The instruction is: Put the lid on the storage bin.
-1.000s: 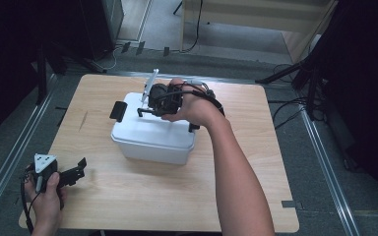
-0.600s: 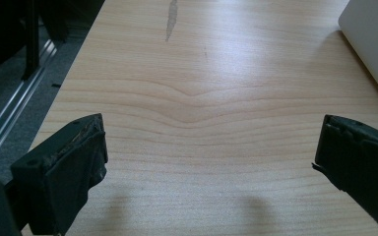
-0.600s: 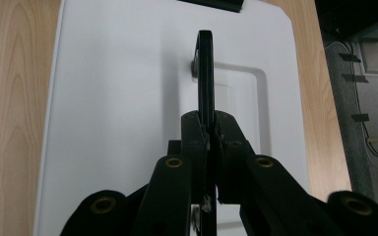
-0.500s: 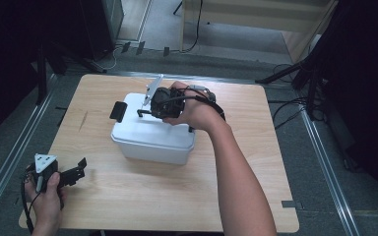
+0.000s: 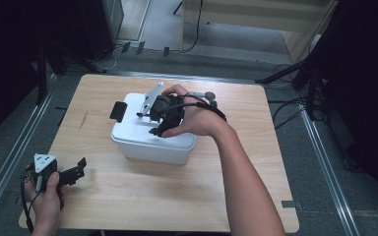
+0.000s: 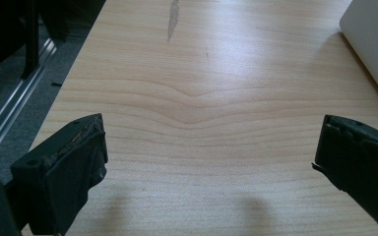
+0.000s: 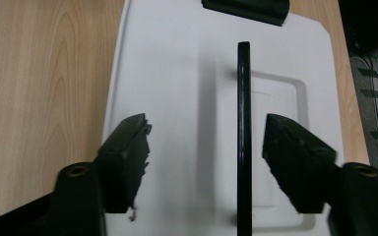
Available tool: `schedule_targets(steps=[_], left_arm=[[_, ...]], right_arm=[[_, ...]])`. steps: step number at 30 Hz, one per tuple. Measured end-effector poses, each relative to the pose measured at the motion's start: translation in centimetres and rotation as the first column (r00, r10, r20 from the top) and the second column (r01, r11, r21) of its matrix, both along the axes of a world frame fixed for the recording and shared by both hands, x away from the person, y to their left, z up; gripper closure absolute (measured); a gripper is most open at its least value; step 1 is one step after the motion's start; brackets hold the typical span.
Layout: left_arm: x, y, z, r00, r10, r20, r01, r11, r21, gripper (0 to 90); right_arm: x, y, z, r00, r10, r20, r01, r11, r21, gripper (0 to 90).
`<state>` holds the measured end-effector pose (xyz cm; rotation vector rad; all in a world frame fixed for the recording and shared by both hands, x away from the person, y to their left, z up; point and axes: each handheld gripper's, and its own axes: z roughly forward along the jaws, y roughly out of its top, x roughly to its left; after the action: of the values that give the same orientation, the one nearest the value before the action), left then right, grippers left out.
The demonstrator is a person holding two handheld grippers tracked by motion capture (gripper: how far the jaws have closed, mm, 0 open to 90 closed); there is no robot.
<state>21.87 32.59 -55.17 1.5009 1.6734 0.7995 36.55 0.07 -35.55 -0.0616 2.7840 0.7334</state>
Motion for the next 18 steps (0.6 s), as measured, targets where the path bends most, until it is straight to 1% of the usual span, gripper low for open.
schedule_targets(steps=[2, 3, 5, 6, 8, 10, 11, 12, 13, 14, 15, 16, 18], left_arm=[[0.0, 0.0, 0.0, 1.0000, 0.000, 0.000, 0.000, 1.0000, 0.000, 0.0], [0.0, 0.0, 0.0, 1.0000, 0.001, -0.001, -0.001, 1.0000, 0.000, 0.0], [0.0, 0.0, 0.0, 1.0000, 0.002, -0.001, -0.002, 1.0000, 0.000, 0.0], [0.0, 0.0, 0.0, 1.0000, 0.002, 0.000, -0.002, 1.0000, 0.000, 0.0], [0.0, 0.0, 0.0, 1.0000, 0.003, 0.000, -0.003, 1.0000, 0.003, 0.0], [0.0, -0.1, 0.0, 1.0000, 0.003, 0.002, -0.003, 1.0000, 0.005, 0.0], [0.0, -0.1, 0.0, 1.0000, 0.003, 0.002, -0.003, 1.0000, 0.007, 0.0], [0.0, -0.1, 0.0, 1.0000, 0.003, 0.002, -0.003, 1.0000, 0.006, 0.0], [0.0, -0.1, 0.0, 1.0000, 0.003, 0.002, -0.003, 1.0000, 0.006, 0.0], [0.0, -0.1, 0.0, 1.0000, 0.004, 0.002, -0.004, 1.0000, 0.006, 0.0], [0.0, -0.1, 0.0, 1.0000, 0.003, 0.003, -0.003, 1.0000, 0.007, 0.0], [0.0, -0.1, 0.0, 1.0000, 0.003, 0.002, -0.003, 1.0000, 0.007, 0.0], [0.0, -0.1, 0.0, 1.0000, 0.004, 0.002, -0.004, 1.0000, 0.006, 0.0]], right_arm=[[-0.2, -0.4, 0.3, 0.9997, -0.024, -0.005, 0.024, 0.9997, 0.009, 22.3], [-0.3, -0.7, 0.4, 0.9990, -0.044, -0.004, 0.044, 0.9990, 0.011, 20.1], [-0.4, -1.4, 0.7, 0.9978, -0.066, -0.008, 0.066, 0.9977, 0.013, 19.2], [-0.4, -1.7, 0.8, 0.9975, -0.071, -0.003, 0.071, 0.9973, 0.017, 16.9], [-0.5, -2.5, 0.9, 0.9960, -0.088, -0.012, 0.089, 0.9957, 0.028, 12.8], [-0.4, -3.4, 0.8, 0.9934, -0.114, 0.001, 0.114, 0.9928, 0.037, 10.7], [-0.4, -3.7, 0.8, 0.9917, -0.128, -0.010, 0.129, 0.9909, 0.041, 9.1], [-0.4, -4.1, 0.7, 0.9907, -0.136, -0.001, 0.136, 0.9897, 0.047, 7.1], [-0.5, -4.6, 0.7, 0.9887, -0.150, -0.005, 0.150, 0.9874, 0.052, 5.7], [-0.5, -5.0, 0.7, 0.9871, -0.160, 0.001, 0.160, 0.9855, 0.057, 3.8], [-0.5, -5.4, 0.7, 0.9845, -0.175, 0.018, 0.173, 0.9827, 0.066, 1.9], [-0.6, -5.8, 0.7, 0.9823, -0.185, 0.027, 0.183, 0.9804, 0.073, 1.7], [-0.7, -6.6, 0.6, 0.9794, -0.201, 0.015, 0.200, 0.9767, 0.079, 1.7]])
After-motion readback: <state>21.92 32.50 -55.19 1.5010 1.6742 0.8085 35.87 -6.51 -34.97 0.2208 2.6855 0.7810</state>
